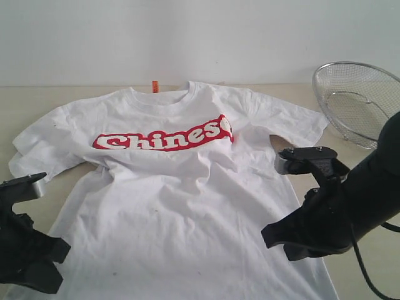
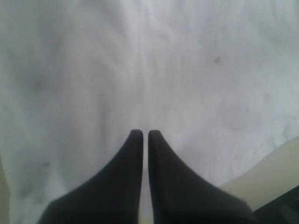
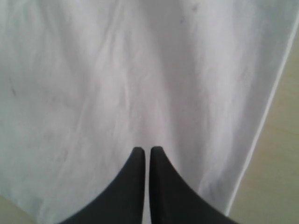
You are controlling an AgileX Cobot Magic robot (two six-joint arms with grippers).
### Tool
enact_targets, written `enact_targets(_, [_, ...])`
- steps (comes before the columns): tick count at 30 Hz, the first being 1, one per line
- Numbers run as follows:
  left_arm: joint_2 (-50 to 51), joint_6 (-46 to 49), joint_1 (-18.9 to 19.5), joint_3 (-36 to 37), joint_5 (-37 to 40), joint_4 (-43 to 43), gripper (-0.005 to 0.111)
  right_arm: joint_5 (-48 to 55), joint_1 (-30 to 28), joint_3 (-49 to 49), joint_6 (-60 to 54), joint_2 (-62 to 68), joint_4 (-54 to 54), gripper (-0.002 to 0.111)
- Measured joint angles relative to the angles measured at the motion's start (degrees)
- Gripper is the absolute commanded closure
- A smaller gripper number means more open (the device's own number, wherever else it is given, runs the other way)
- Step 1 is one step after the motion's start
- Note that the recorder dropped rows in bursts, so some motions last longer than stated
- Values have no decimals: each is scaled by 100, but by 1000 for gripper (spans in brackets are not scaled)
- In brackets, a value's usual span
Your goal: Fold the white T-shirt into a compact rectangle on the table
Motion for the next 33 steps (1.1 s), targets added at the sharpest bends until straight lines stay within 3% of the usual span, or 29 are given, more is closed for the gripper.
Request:
enact_targets(16, [159, -597, 0, -10, 307, 836, 102, -22, 0, 0, -67, 778, 12, 108])
enact_targets(33, [939, -636, 0, -62, 887, 833, 102, 10, 0, 0, -88, 819, 1, 108])
